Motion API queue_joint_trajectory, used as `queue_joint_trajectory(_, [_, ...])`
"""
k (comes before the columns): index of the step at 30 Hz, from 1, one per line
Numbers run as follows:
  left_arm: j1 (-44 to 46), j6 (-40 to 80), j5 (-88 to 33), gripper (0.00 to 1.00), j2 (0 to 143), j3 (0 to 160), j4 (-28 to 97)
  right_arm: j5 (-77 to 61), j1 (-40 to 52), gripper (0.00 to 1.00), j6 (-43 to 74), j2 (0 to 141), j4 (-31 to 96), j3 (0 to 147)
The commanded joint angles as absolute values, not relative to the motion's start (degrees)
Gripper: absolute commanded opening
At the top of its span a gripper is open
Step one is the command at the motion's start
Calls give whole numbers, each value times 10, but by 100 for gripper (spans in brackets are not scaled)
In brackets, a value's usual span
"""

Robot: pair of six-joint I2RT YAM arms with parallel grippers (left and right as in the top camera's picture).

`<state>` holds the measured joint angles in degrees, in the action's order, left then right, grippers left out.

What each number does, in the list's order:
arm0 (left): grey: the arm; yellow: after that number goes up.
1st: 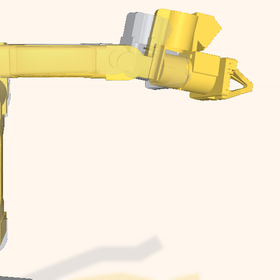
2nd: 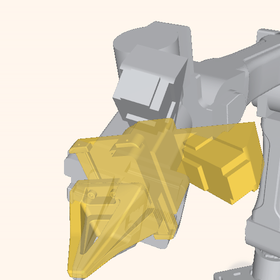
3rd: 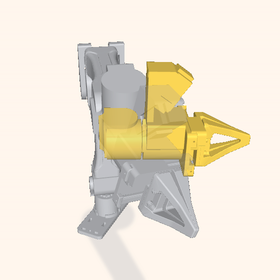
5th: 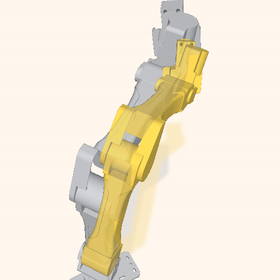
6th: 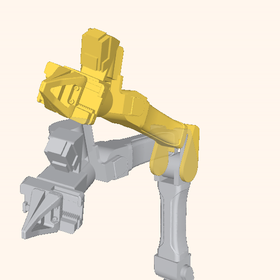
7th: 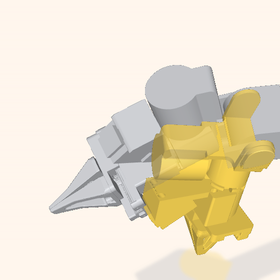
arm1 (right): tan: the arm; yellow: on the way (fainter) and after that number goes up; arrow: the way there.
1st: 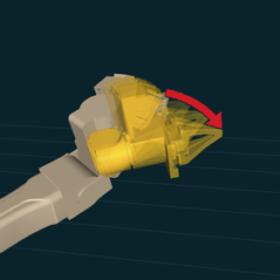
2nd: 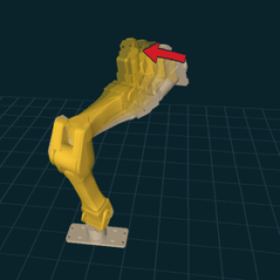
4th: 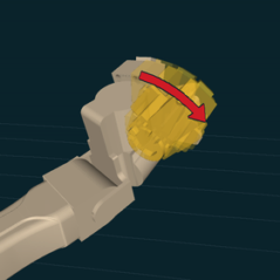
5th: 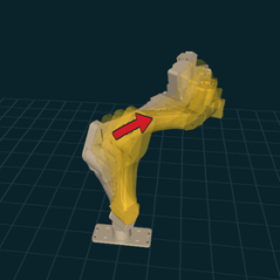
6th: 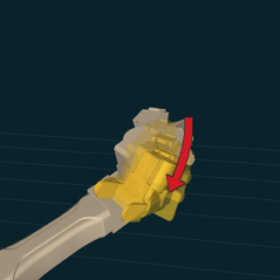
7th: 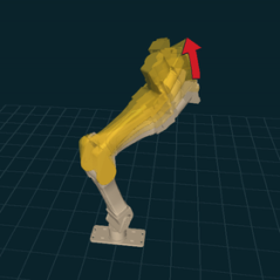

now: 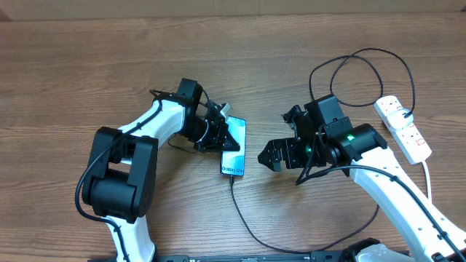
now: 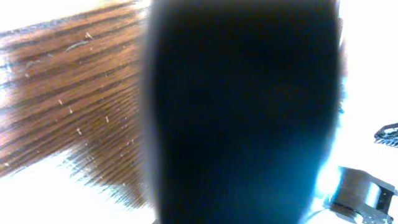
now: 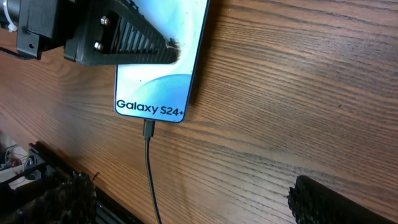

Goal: Plug charger to phone and switch on socket
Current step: 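Lower the phone flat onto the table with the left gripper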

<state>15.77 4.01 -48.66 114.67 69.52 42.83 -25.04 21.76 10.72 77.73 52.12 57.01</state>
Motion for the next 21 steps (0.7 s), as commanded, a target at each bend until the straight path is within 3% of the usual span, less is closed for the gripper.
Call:
queue_joint_trajectory(1, [157,17,-487,4,1157,706,427,-244,216,100,107,767,520,581])
queue_joint_trajectory(21, [158,1,-456,4,1167,695,408,-244,216,100,107,767,520,581])
